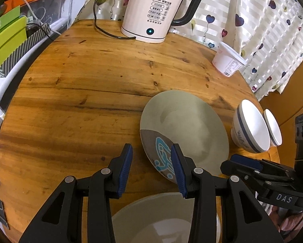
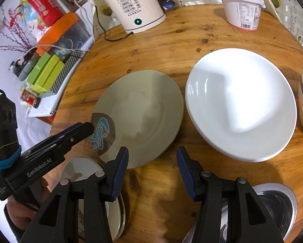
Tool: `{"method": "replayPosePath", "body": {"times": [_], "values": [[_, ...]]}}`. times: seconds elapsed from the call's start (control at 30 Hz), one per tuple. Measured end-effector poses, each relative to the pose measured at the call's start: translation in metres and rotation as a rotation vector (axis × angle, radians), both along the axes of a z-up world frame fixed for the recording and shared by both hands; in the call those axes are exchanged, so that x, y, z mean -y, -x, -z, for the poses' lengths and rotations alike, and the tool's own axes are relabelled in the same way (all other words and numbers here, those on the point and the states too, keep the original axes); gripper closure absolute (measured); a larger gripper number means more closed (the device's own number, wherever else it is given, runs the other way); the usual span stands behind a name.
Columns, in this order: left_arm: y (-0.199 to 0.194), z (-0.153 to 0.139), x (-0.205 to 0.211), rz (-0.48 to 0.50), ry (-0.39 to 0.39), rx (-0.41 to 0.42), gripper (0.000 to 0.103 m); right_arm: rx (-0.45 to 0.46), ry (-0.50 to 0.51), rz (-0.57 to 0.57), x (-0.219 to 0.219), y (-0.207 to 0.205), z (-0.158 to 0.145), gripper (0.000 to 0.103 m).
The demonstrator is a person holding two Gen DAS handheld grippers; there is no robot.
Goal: Organize plates and bowls
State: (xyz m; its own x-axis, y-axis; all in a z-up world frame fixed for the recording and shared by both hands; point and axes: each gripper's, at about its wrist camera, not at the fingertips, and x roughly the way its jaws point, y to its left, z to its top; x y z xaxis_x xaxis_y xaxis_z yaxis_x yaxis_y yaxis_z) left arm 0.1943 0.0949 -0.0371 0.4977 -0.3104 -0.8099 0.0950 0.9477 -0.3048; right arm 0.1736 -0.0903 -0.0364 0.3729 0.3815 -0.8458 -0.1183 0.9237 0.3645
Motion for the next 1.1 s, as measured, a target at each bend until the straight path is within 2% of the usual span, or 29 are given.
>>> {"method": "replayPosePath", "body": {"times": [0.33,0.57,0.7,1.1], "values": [[-0.012,0.005,0.003,0.026,0.015,-0.022,0.062,-0.034,-0.001,0.026,0.000,-0.008,0.008,0.059],[-0.018,0.008,0.007,0.038,0.010,-0.030,0.063,-0.045,0.004,0.041,0.001,-0.014,0.013,0.067],[-0.019,0.009,0.008,0.040,0.004,-0.027,0.068,-0.045,0.002,0.044,0.000,-0.016,0.014,0.073],[-0.017,0.010,0.005,0.024,0.000,-0.020,0.071,-0.015,0.010,0.032,-0.005,-0.017,0.008,0.074]]}}
